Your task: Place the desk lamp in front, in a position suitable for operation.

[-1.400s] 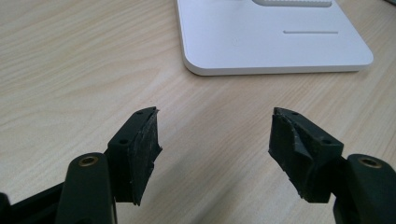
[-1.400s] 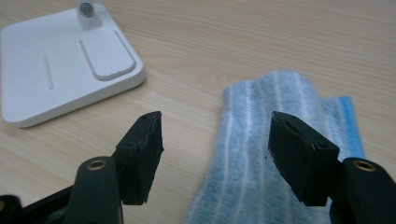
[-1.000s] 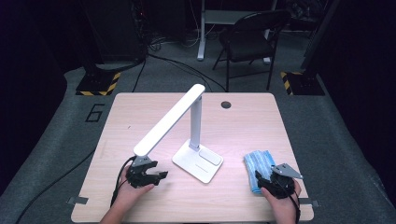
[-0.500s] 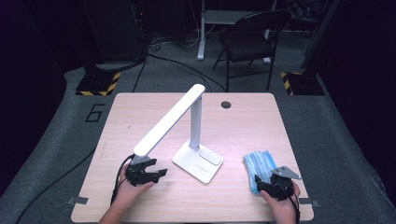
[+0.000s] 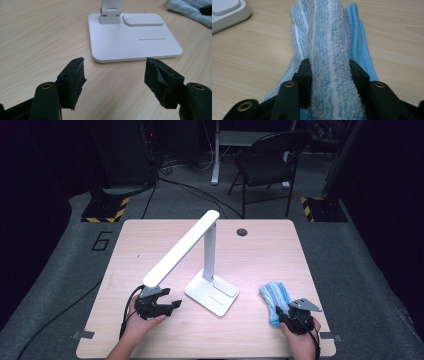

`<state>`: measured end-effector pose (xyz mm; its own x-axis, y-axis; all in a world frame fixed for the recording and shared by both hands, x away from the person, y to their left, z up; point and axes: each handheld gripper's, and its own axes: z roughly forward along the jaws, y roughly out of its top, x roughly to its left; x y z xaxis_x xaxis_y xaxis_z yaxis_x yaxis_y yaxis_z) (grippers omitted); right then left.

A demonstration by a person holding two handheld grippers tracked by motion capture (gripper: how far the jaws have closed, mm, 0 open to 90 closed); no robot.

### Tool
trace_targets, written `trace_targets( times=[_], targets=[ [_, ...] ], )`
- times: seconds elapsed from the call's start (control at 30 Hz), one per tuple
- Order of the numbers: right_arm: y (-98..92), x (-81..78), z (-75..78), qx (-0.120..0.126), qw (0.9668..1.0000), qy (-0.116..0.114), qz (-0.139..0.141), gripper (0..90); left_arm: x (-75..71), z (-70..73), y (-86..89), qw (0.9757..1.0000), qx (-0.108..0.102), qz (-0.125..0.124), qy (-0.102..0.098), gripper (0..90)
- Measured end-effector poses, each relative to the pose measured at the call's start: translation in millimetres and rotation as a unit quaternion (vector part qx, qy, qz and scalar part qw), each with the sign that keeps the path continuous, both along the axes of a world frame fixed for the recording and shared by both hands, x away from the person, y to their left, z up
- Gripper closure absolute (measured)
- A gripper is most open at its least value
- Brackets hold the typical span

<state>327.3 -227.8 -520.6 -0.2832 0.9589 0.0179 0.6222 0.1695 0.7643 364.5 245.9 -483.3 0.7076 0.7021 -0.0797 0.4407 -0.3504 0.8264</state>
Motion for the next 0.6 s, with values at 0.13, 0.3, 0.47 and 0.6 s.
trace_targets(
  times=[0.13, 0.3, 0.47, 0.6],
  targets=[
    [-1.5, 2.7, 0.6, 0.0, 0.9999, -0.001, -0.017, 62.2, -0.9, 3.5, -1.9, 1.0, -0.006, -0.007, 0.003, 32.6],
    [-10.1, 5.1, 0.4, 0.004, 0.9991, -0.002, -0.043, 62.2, -0.1, 3.3, -3.8, 0.9999, -0.008, -0.007, 0.005, 33.8],
    [-15.4, 5.8, 0.7, 0.003, 0.9983, -0.004, -0.057, 61.1, 5.9, 9.5, -5.2, 0.9998, -0.015, -0.01, 0.007, 35.6],
    [-12.6, 3.8, 2.1, -0.003, 0.9977, -0.012, -0.066, 50.1, 11.6, 13.0, -9.5, 0.9996, -0.024, -0.012, 0.012, 40.2]
  ],
)
